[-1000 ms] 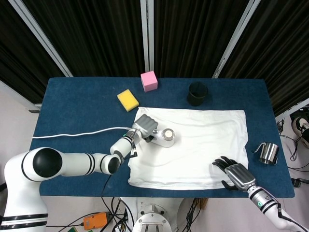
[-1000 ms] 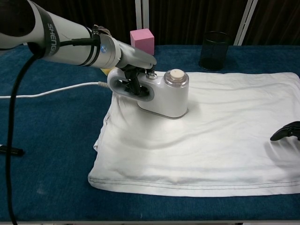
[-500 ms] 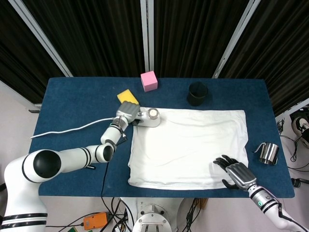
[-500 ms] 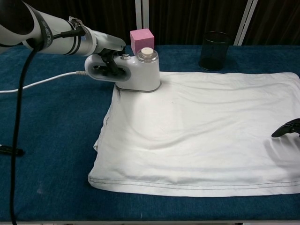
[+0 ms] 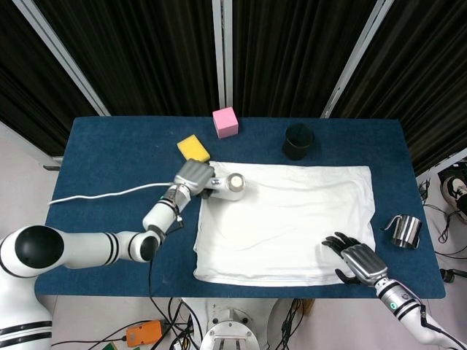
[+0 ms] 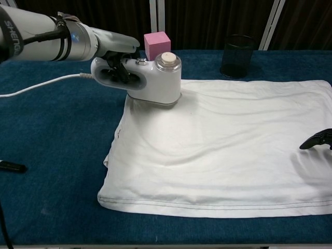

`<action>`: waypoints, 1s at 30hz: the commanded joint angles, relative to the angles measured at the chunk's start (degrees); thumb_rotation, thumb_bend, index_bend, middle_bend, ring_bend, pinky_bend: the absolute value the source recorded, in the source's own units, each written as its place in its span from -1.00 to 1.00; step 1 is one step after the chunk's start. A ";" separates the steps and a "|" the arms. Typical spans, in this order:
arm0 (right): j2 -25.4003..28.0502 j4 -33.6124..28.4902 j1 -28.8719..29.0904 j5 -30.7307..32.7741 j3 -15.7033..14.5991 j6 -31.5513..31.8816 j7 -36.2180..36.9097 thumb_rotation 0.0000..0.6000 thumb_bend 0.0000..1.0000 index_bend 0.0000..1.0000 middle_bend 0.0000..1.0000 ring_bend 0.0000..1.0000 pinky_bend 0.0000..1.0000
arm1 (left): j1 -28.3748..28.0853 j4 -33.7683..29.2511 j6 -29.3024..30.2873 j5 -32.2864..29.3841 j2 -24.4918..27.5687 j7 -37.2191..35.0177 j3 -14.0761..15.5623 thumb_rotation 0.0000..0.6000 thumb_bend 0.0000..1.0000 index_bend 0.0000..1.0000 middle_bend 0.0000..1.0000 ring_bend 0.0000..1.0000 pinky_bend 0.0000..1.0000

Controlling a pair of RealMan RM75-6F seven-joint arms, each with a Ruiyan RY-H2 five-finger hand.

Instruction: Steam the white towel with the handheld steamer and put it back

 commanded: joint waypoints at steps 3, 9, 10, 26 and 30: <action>-0.09 0.20 -0.02 -0.03 -0.11 0.05 0.15 1.00 0.20 -0.59 -0.63 -0.78 -0.54 | 0.16 -8.39 3.33 5.18 0.87 3.20 -0.46 -1.00 0.56 0.40 0.67 0.40 0.31; -0.22 0.28 0.14 -0.05 -0.17 -0.11 0.03 1.00 0.20 -0.59 -0.63 -0.78 -0.54 | -0.20 -13.67 5.21 7.20 0.07 7.11 0.77 -1.00 0.56 0.40 0.67 0.40 0.31; -0.25 0.30 0.16 -0.04 -0.18 -0.14 0.04 1.00 0.20 -0.59 -0.63 -0.78 -0.54 | -0.23 -14.17 5.45 7.19 -0.20 7.72 1.07 -1.00 0.56 0.40 0.67 0.40 0.31; -0.30 0.46 0.48 0.17 -0.10 -0.30 0.24 1.00 0.20 -0.59 -0.63 -0.78 -0.54 | 1.84 -15.41 6.28 2.87 1.27 10.05 4.44 -1.00 0.56 0.40 0.67 0.40 0.31; -0.41 0.49 0.60 0.35 -0.01 -0.46 0.18 1.00 0.20 -0.59 -0.63 -0.78 -0.54 | 3.47 -11.83 5.06 1.94 1.85 7.63 4.35 -1.00 0.56 0.40 0.67 0.40 0.31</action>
